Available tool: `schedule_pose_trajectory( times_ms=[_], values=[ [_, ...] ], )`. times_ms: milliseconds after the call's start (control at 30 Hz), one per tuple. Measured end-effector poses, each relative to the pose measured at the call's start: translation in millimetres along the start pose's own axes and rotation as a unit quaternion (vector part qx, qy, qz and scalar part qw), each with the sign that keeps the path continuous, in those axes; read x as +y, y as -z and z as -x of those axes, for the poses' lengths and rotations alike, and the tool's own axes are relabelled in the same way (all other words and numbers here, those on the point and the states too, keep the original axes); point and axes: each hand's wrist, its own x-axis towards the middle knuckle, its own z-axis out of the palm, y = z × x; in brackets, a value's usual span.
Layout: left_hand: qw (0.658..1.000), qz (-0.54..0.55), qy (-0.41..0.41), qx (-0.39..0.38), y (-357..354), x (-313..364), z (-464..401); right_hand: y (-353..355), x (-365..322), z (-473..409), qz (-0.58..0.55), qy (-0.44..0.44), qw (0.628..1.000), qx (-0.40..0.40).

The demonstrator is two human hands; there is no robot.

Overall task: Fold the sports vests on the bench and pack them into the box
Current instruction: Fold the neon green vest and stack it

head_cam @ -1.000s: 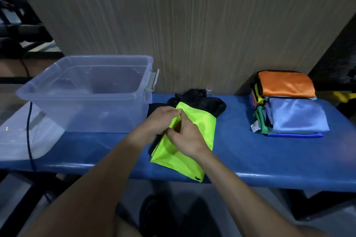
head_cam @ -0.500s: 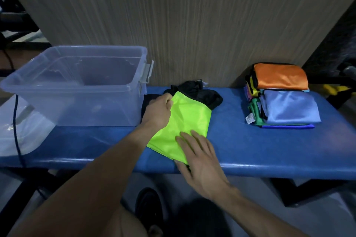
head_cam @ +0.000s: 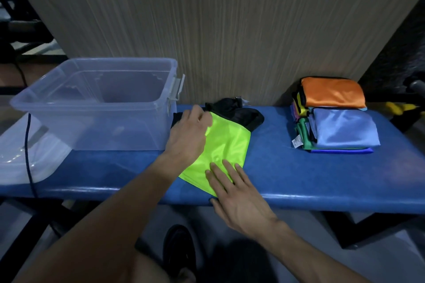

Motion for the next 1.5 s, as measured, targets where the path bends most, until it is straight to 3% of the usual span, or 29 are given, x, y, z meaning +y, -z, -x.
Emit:
schedule_pose_trajectory(
  times_ms=[67, 133, 333, 433, 500, 567, 733, 800, 900, 1000, 1100, 1233, 1267, 1333, 1367, 1500],
  values=[
    [0.987, 0.092, -0.1, -0.081, 0, -6, 13, 0, 4, -2, -0.001, 0.019, 1.0, 0.013],
    [0.96, 0.167, -0.149, -0.166, -2, -16, 25, 1, 10, -3, -0.009, 0.031, 0.999, 0.027],
    [0.942, 0.215, -0.112, -0.231, 3, -36, 35, 12, 19, -5, -0.045, 0.037, 0.997, 0.048],
    [0.931, 0.189, -0.107, -0.293, 12, -33, 40, 32, 26, -17, -0.167, -0.072, 0.983, 0.036],
    [0.947, 0.146, -0.119, -0.259, 13, -29, 44, 47, 34, -25, -0.229, -0.142, 0.962, 0.047],
    [0.972, 0.106, -0.127, -0.169, 9, -25, 46, 61, 43, -33, -0.269, -0.179, 0.941, 0.101],
    [0.981, 0.179, -0.068, 0.03, 36, -4, 33, 102, 63, -51, -0.381, -0.237, 0.865, 0.224],
    [0.955, 0.28, -0.042, 0.083, 60, 15, 28, 124, 71, -54, -0.397, -0.246, 0.836, 0.287],
    [0.884, 0.451, -0.04, 0.112, 94, 45, 17, 156, 86, -50, -0.432, -0.243, 0.789, 0.363],
    [0.846, 0.528, -0.018, 0.077, 95, 62, -4, 170, 106, -41, -0.433, -0.243, 0.777, 0.388],
    [0.827, 0.56, 0.039, -0.03, 79, 65, -23, 141, 132, -33, -0.425, -0.327, 0.783, 0.316],
    [0.817, 0.527, 0.183, -0.147, 21, 59, -38, 90, 141, -24, -0.538, -0.433, 0.715, 0.107],
    [0.814, 0.513, 0.22, -0.159, 4, 56, -39, 79, 140, -21, -0.516, -0.429, 0.74, 0.043],
    [0.826, 0.467, 0.266, -0.173, -26, 49, -42, 64, 136, -16, -0.376, -0.391, 0.837, -0.07],
    [0.831, 0.452, 0.277, -0.168, -36, 47, -45, 62, 135, -15, -0.325, -0.368, 0.865, -0.099],
    [0.837, 0.449, 0.295, -0.103, -48, 45, -55, 66, 134, -8, -0.301, -0.318, 0.895, -0.084]
  ],
)
